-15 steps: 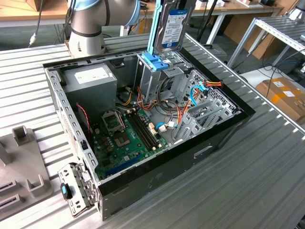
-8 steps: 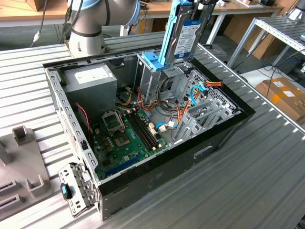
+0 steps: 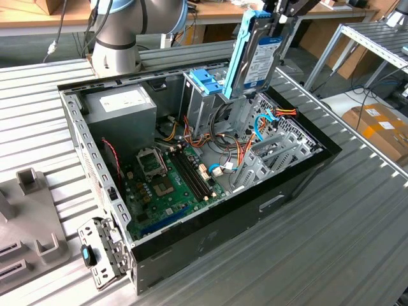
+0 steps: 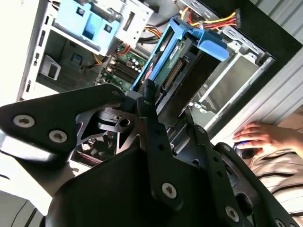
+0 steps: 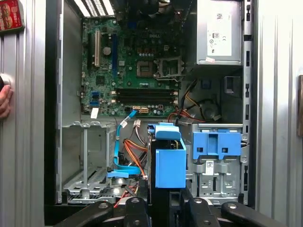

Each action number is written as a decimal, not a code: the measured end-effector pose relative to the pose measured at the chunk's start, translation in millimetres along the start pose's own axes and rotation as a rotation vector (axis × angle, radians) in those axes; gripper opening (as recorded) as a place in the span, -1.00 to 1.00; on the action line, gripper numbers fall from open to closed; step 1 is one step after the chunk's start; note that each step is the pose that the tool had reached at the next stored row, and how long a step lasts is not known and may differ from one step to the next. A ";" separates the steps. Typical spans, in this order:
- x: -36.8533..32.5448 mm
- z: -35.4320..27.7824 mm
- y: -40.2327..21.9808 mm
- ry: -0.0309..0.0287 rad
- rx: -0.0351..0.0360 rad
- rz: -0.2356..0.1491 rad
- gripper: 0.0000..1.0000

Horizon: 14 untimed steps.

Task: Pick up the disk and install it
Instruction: 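Pick up the disk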

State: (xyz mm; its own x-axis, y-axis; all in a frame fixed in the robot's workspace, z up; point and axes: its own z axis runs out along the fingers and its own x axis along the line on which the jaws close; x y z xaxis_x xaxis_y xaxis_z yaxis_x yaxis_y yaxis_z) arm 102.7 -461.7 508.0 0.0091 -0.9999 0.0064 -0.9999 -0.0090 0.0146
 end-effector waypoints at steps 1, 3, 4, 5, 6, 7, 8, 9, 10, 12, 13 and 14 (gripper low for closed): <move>7.8 0.0 0.0 0.0003 -0.0001 0.000 -0.30; 16.9 0.3 0.0 0.0001 -0.0001 0.000 -0.30; 24.1 0.4 0.0 0.0001 -0.0001 0.000 -0.30; 27.8 0.5 0.1 0.0000 -0.0001 0.000 -0.30; 31.9 0.5 0.1 0.0002 -0.0001 0.000 -0.30; 35.9 0.6 0.1 0.0002 -0.0002 0.000 -0.30; 41.0 0.7 0.1 0.0000 -0.0001 0.000 -0.30; 48.7 0.8 0.2 0.0002 -0.0002 0.000 -0.30; 56.0 1.0 0.3 0.0001 -0.0001 0.000 -0.30; 70.7 1.2 0.4 0.0002 -0.0002 0.000 -0.30; 77.5 1.4 0.4 0.0000 -0.0002 0.000 -0.30; 82.0 1.5 0.4 0.0000 -0.0002 0.000 -0.30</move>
State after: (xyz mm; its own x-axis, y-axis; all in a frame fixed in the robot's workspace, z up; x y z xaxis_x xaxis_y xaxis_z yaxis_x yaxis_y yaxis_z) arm 103.0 -543.7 507.0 0.0091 -0.9999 0.0065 -0.9999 -0.0090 0.0148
